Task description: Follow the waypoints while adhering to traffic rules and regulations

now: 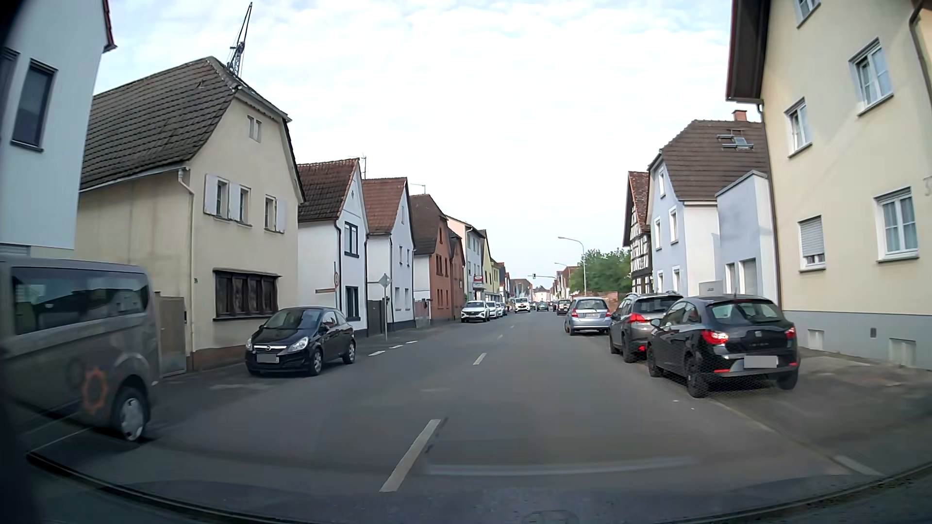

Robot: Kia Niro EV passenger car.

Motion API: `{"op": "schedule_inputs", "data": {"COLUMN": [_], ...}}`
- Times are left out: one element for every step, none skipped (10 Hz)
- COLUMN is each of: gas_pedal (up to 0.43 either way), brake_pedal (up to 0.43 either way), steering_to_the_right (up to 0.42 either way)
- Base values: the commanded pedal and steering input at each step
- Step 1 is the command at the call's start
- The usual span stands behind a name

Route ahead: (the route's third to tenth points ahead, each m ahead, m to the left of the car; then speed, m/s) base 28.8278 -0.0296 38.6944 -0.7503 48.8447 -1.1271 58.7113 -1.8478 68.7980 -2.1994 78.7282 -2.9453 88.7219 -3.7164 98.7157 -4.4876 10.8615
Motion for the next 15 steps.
{"op": "schedule_inputs", "data": {"gas_pedal": [0.000,0.000,0.000,0.000,0.000,0.000,0.000,0.000,0.000,0.000,0.000,0.000,0.000,0.000,0.000], "brake_pedal": [0.000,0.000,0.000,0.000,0.000,0.000,0.000,0.000,0.000,0.000,0.000,0.000,0.000,0.000,0.000], "steering_to_the_right": [0.009,0.009,0.009,0.009,0.009,0.008,0.009,0.008,0.009,0.009,0.009,0.009,0.009,0.009,0.009]}}
